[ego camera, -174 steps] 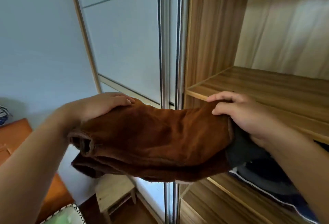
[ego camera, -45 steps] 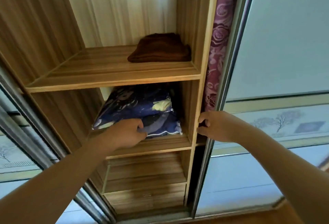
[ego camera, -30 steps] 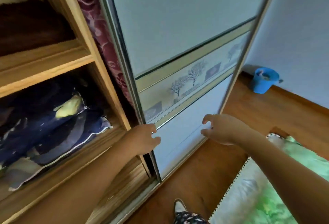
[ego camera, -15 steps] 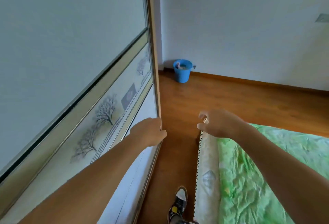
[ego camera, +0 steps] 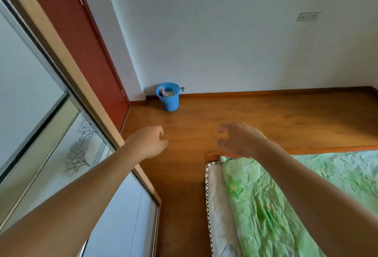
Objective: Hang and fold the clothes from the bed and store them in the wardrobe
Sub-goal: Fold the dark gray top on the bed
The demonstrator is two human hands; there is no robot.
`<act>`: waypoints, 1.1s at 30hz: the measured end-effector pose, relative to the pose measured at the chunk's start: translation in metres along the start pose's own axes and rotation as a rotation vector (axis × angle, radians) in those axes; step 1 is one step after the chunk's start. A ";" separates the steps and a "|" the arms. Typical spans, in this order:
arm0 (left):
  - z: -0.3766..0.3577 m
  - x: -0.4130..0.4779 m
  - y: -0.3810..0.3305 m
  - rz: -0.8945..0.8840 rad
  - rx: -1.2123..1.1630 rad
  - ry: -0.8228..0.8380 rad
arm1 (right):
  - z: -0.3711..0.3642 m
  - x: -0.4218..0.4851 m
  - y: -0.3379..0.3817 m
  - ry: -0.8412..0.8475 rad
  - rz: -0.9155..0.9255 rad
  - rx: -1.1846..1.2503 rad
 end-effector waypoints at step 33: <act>0.131 0.583 -0.190 -0.399 0.126 -0.039 | 0.170 0.437 -0.205 -0.112 -0.364 0.028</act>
Point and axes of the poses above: each hand's wrist, its own x-axis towards the middle knuckle, its own z-axis out of the back of the hand, y = z × x, the point moved 9 cm from there along x, towards the middle knuckle, and after that the axes turned 2 degrees about -x, right-handed, at the moved point
